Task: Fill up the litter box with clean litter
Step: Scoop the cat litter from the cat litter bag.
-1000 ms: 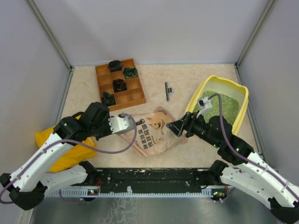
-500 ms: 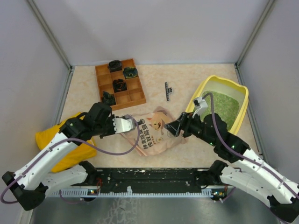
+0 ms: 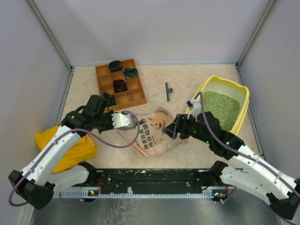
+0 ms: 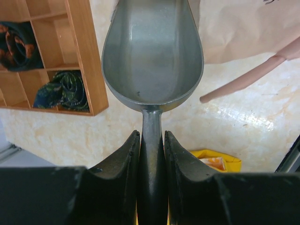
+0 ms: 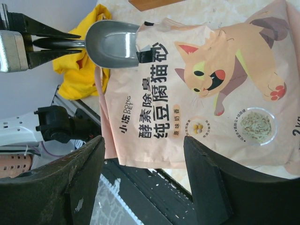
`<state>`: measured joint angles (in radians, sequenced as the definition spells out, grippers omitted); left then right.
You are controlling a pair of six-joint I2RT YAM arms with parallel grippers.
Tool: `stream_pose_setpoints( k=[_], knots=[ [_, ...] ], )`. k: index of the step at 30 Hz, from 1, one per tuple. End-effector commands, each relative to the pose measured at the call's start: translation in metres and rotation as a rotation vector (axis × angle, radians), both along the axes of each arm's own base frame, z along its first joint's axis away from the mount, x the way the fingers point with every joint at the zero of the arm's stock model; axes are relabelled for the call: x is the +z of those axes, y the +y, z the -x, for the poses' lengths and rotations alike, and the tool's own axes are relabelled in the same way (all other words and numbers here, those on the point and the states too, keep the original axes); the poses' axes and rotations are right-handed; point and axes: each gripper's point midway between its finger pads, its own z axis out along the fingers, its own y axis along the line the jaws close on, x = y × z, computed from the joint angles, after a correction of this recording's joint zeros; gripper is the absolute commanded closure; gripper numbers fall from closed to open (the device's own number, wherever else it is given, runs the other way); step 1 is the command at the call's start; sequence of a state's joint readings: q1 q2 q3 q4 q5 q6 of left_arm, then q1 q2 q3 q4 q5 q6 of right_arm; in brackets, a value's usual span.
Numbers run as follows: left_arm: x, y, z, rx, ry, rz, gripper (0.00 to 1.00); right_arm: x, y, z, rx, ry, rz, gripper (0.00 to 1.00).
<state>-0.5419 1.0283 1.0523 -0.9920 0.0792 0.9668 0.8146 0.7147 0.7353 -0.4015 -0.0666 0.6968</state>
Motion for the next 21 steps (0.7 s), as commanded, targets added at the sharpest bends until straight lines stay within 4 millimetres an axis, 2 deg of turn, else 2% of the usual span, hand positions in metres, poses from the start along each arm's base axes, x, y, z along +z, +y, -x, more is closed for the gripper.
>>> stream_pose_setpoints(
  k=[1,5,9,12,17,19,21],
  knots=[
    [0.030,-0.036,-0.007,-0.130,-0.066,0.160,1.00,0.032,-0.001,0.000,0.001,-0.067,-0.077,0.32],
    [0.011,-0.040,-0.002,-0.137,-0.003,0.162,1.00,0.034,-0.004,0.002,-0.011,-0.064,-0.083,0.33],
    [0.002,-0.044,-0.005,-0.118,-0.009,0.191,1.00,0.038,-0.007,0.002,-0.024,-0.065,-0.091,0.33],
    [-0.009,-0.051,-0.005,-0.130,0.009,0.218,1.00,0.040,-0.009,0.002,-0.031,-0.067,-0.091,0.33],
    [-0.015,-0.070,-0.007,-0.181,0.017,0.295,1.00,0.038,-0.008,0.002,-0.028,-0.060,-0.078,0.34],
    [-0.017,-0.073,-0.005,-0.191,0.029,0.309,1.00,0.032,-0.010,0.000,-0.035,-0.058,-0.058,0.35],
    [-0.019,-0.073,0.001,-0.197,0.059,0.308,1.00,0.018,-0.017,-0.004,-0.075,-0.048,-0.006,0.35]
  ],
)
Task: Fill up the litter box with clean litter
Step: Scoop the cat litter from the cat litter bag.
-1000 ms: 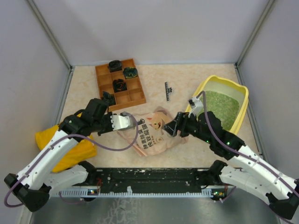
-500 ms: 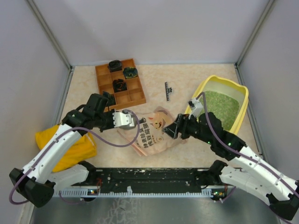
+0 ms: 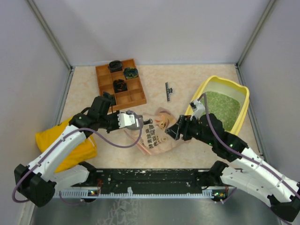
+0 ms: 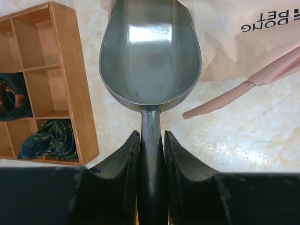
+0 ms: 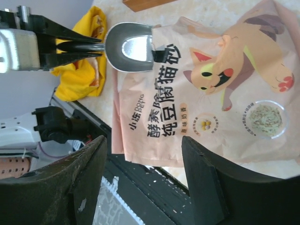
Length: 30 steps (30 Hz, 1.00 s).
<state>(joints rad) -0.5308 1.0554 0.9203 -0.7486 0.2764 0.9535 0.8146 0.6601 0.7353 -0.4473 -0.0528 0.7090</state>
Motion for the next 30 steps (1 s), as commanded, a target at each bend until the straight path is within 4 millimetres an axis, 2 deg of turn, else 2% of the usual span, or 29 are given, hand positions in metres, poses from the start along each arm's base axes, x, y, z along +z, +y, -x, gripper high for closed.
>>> stream_pose_setpoints(
  k=[1,5,12,18,21,26,30],
  knots=[
    [0.008,-0.029,0.013,-0.099,0.053,0.120,1.00,0.005,-0.014,-0.013,-0.089,-0.037,0.038,0.36],
    [0.013,-0.021,0.028,-0.071,0.134,0.089,1.00,-0.010,-0.027,-0.014,-0.139,-0.017,0.099,0.37],
    [0.033,-0.010,0.053,-0.082,0.175,0.084,1.00,-0.008,-0.026,-0.015,-0.132,-0.029,0.089,0.37],
    [0.058,-0.015,0.040,-0.096,0.045,0.137,1.00,-0.009,-0.012,-0.014,-0.079,-0.009,0.075,0.37],
    [0.054,-0.022,0.034,-0.113,0.047,0.141,1.00,-0.012,-0.011,-0.013,-0.073,0.000,0.076,0.37],
    [0.035,-0.016,0.023,-0.076,0.079,0.066,1.00,-0.007,-0.013,-0.011,-0.088,-0.002,0.044,0.38],
    [0.026,-0.020,0.016,-0.072,0.081,0.069,1.00,-0.007,-0.016,-0.010,-0.104,-0.004,0.031,0.39]
  ],
)
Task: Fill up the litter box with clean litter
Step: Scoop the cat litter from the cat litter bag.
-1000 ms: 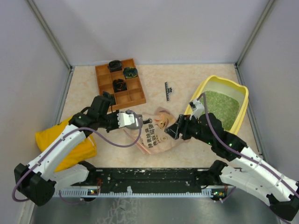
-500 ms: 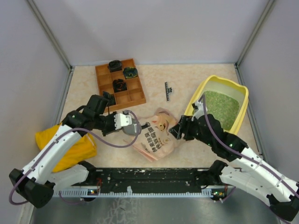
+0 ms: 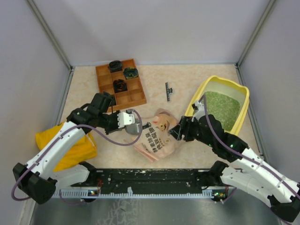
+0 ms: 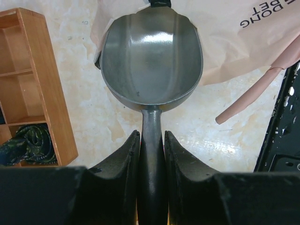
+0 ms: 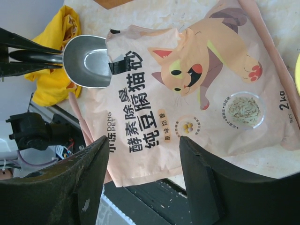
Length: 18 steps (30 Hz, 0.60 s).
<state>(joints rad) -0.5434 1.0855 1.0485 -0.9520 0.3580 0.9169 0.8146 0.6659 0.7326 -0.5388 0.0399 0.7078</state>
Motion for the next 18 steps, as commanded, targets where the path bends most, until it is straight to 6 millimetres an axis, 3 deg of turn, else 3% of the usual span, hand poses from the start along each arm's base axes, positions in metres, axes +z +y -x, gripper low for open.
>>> stream_pose_setpoints(
  k=[1,8,18],
  knots=[
    [0.009,-0.017,-0.014,-0.034,-0.062,0.062,1.00,0.015,0.001,-0.004,-0.020,-0.045,-0.065,0.39],
    [-0.001,-0.038,-0.030,-0.023,-0.055,0.127,1.00,0.014,0.003,-0.004,-0.016,-0.039,-0.070,0.39],
    [-0.037,-0.047,-0.033,0.000,0.060,0.103,1.00,0.013,0.001,-0.004,-0.022,-0.040,-0.074,0.39]
  ],
)
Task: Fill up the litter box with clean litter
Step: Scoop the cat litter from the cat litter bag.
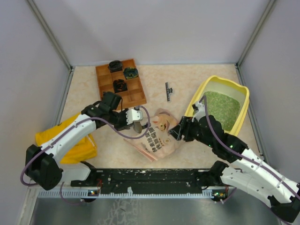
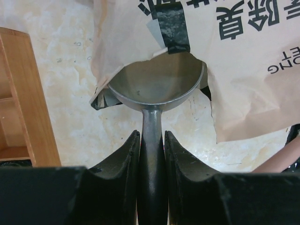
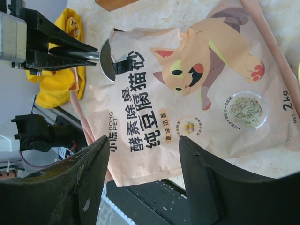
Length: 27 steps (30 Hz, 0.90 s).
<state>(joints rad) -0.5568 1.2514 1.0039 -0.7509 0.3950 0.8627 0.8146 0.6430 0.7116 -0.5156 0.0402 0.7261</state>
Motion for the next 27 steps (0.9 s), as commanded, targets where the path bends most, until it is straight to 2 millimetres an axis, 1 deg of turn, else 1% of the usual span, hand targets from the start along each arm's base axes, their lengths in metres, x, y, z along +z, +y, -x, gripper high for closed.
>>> stream_pose_setpoints(
  k=[1,5,10,16,23,27],
  knots=[
    [-0.003,-0.018,-0.005,-0.004,0.006,0.078,1.00,0.011,0.001,-0.004,-0.016,-0.033,-0.045,0.39],
    [-0.010,-0.027,-0.008,0.010,0.001,0.123,1.00,0.009,-0.003,-0.002,-0.026,-0.033,-0.049,0.39],
    [-0.019,-0.032,-0.009,0.020,-0.003,0.165,1.00,0.008,-0.006,-0.002,-0.040,-0.035,-0.051,0.39],
    [-0.022,-0.040,-0.008,0.030,-0.018,0.236,1.00,0.007,-0.006,-0.004,-0.050,-0.038,-0.052,0.39],
    [-0.028,-0.031,0.001,0.058,-0.021,0.236,1.00,0.004,-0.007,-0.004,-0.053,-0.036,-0.048,0.39],
    [-0.024,-0.030,0.007,0.071,-0.033,0.276,1.00,0.003,-0.008,-0.005,-0.038,-0.058,-0.023,0.37]
  ],
)
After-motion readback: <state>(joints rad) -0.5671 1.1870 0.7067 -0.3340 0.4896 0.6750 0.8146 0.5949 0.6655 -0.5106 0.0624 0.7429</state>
